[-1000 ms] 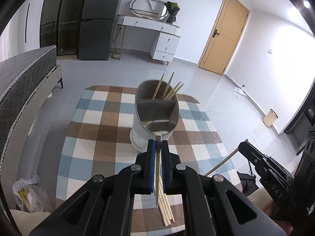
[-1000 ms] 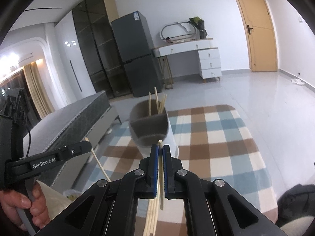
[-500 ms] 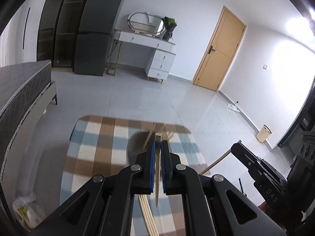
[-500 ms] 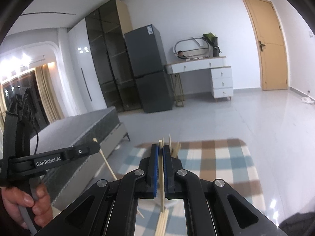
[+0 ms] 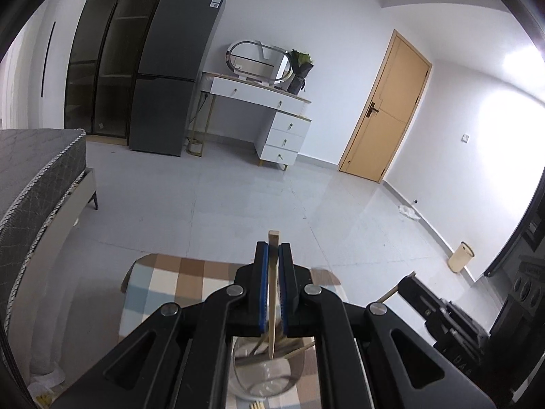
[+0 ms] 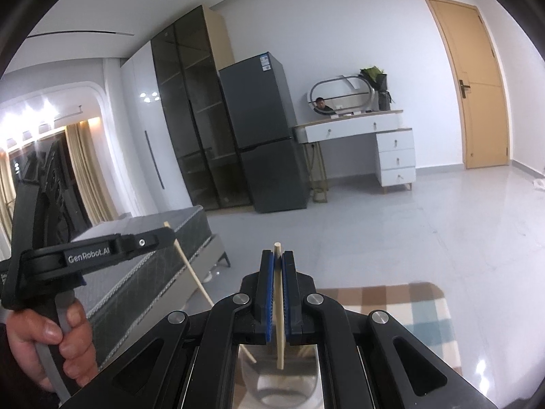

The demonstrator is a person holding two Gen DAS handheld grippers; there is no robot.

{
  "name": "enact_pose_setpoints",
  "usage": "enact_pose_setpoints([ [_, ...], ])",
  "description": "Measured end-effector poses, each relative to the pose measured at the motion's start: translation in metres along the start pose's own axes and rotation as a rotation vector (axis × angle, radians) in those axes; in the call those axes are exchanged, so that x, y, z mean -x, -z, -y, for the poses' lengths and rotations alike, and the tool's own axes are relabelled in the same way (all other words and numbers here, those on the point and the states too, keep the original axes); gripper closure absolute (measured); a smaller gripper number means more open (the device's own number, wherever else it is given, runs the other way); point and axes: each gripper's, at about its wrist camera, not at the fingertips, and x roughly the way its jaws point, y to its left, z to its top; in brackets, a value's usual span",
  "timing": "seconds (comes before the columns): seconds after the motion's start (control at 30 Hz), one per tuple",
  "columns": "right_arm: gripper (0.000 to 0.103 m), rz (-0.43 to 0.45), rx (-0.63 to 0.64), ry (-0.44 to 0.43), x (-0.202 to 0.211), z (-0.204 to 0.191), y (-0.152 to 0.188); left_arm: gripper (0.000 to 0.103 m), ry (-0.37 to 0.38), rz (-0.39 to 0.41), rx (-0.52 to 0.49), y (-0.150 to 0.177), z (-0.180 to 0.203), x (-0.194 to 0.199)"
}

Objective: Organize utensils
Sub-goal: 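Lift and carry both held chopsticks above the grey holder, then open both grippers above the grey holder to drop the chopsticks in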

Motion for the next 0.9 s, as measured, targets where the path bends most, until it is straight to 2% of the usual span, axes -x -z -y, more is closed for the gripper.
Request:
enact_pose_setpoints([
  [0.2,0.099,-0.014,-0.001,-0.004,-0.023,0.005,0.001,0.102,-0.009,-0.004,-0.016,0.004,-0.006,-0.02],
  [0.43,0.099,-0.04,-0.033,-0.004,-0.036,0.018,0.013,0.102,-0.011,-0.048,-0.025,0.017,-0.009,-0.04],
  [0.63,0.099,-0.079,-0.055,-0.008,-0.046,0.025,0.026,0.102,-0.013,-0.09,-0.015,0.023,-0.011,-0.05],
  [0.9,0.099,-0.13,-0.074,-0.024,-0.057,0.025,0.039,0.102,-0.01,-0.118,-0.061,0.026,-0.002,-0.051],
])
